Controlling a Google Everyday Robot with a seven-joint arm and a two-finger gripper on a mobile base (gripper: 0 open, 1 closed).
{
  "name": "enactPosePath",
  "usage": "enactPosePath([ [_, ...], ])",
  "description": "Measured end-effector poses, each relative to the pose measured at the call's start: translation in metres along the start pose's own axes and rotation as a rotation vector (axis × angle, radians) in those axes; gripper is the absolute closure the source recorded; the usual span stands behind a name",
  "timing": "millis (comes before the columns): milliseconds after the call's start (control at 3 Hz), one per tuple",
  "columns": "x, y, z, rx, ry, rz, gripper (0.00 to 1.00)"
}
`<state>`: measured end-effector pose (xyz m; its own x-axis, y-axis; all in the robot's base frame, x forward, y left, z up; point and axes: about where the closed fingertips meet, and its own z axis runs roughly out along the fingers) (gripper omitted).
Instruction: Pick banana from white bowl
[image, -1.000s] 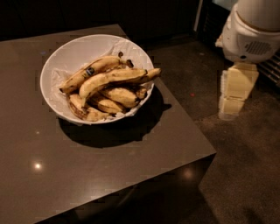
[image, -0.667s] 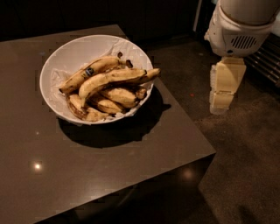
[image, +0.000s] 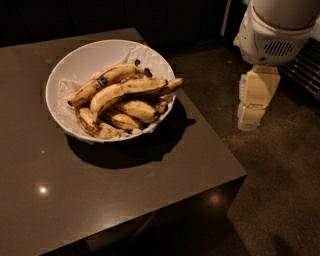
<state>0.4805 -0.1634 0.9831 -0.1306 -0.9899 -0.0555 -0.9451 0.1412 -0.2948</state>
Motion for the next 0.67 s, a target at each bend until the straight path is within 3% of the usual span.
enactPosePath([
  [333, -0.0319, -0.0003, -0.0316, 0.055, -0.019, -0.108, 0.0],
  [667, -0.0357, -0.0028, -0.0358, 0.075, -0.03, -0.11, 0.0],
])
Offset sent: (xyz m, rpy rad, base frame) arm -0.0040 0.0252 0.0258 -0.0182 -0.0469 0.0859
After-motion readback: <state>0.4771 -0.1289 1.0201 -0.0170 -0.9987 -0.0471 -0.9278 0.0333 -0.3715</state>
